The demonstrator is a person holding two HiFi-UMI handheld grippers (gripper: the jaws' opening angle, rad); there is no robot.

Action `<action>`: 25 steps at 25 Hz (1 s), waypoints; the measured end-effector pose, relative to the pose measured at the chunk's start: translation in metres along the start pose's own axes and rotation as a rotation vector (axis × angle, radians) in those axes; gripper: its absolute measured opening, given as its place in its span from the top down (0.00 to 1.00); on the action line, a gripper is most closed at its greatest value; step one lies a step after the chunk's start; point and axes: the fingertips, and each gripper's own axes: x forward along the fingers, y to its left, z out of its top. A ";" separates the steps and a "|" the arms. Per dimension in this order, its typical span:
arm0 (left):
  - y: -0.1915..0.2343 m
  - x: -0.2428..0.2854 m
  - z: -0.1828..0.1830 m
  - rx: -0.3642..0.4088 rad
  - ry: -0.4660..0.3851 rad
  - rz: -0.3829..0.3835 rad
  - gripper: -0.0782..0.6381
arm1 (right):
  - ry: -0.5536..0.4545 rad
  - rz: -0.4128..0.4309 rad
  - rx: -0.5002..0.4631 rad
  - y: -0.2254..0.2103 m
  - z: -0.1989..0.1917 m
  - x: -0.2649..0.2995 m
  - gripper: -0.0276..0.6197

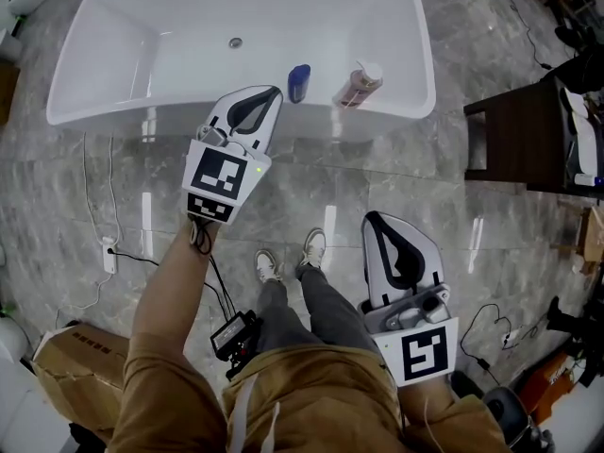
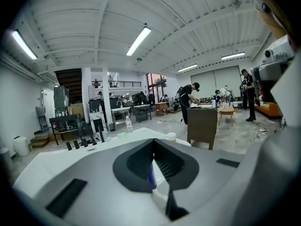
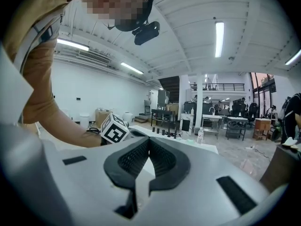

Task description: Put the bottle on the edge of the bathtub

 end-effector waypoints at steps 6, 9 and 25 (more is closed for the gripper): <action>-0.001 -0.028 0.014 0.042 -0.007 0.014 0.88 | -0.005 -0.013 0.000 0.007 0.007 -0.010 0.95; 0.002 -0.045 0.018 0.059 -0.010 0.043 0.88 | -0.005 -0.014 -0.006 0.010 0.012 -0.017 0.95; 0.003 -0.151 0.089 0.022 -0.149 0.195 0.88 | -0.050 -0.015 -0.068 0.015 0.051 -0.036 0.95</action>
